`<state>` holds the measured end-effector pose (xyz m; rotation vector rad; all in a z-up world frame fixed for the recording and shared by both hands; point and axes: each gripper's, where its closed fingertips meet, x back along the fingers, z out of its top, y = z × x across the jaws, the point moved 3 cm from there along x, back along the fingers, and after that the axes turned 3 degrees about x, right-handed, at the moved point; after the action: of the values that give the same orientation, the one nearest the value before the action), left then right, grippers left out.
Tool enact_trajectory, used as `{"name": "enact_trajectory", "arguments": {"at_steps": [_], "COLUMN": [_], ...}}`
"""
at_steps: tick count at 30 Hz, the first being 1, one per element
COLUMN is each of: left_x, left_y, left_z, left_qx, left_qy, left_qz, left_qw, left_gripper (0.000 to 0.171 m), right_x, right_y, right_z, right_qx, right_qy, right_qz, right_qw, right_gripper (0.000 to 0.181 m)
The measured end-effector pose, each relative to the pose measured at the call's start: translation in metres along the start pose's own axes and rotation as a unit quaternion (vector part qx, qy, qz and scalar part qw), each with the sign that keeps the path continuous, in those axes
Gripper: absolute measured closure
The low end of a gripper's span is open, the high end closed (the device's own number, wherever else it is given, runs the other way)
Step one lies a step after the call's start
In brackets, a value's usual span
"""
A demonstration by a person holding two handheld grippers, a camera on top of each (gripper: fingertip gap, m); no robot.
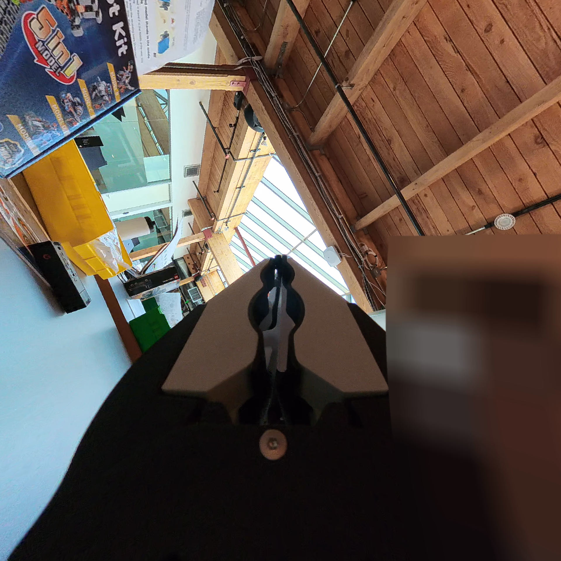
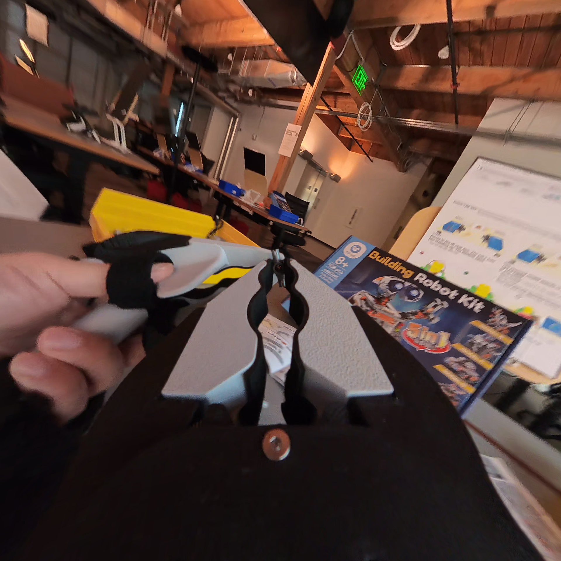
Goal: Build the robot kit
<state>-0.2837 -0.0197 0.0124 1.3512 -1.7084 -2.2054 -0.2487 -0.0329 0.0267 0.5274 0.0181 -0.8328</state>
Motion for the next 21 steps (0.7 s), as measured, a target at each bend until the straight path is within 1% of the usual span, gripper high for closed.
{"name": "enact_trajectory", "arguments": {"at_steps": [4, 7, 10, 13, 15, 17, 21], "left_x": [0.002, 0.003, 0.004, 0.002, 0.001, 0.0, 0.001], "left_y": [-0.004, -0.008, -0.01, -0.008, -0.005, -0.001, 0.002], "left_z": [0.0, -0.002, -0.005, -0.011, -0.014, -0.017, -0.021], "left_qx": [0.021, 0.048, 0.061, 0.056, 0.047, 0.037, -0.003], "left_qy": [0.005, 0.008, 0.009, 0.003, -0.007, -0.023, -0.051], "left_qz": [0.007, 0.006, 0.007, 0.005, -0.002, -0.006, 0.01], "left_qw": [1.0, 0.999, 0.998, 0.998, 0.999, 0.999, 0.999], "left_gripper": [0.17, 0.169, 0.169, 0.169, 0.17, 0.17, 0.17], "right_x": [0.0, 0.002, 0.006, 0.011, 0.014, 0.017, 0.021], "right_y": [-0.003, -0.003, -0.002, -0.002, -0.003, -0.002, -0.003], "right_z": [-0.003, -0.006, -0.008, -0.006, -0.002, 0.002, 0.003], "right_qx": [0.118, 0.176, 0.19, 0.223, 0.239, 0.241, 0.241], "right_qy": [-0.024, -0.024, -0.015, 0.016, 0.04, 0.063, 0.082], "right_qz": [-0.004, -0.012, -0.016, -0.029, -0.035, -0.026, -0.008], "right_qw": [0.993, 0.984, 0.981, 0.974, 0.97, 0.968, 0.967], "right_gripper": [0.175, 0.175, 0.175, 0.175, 0.176, 0.175, 0.176]}}
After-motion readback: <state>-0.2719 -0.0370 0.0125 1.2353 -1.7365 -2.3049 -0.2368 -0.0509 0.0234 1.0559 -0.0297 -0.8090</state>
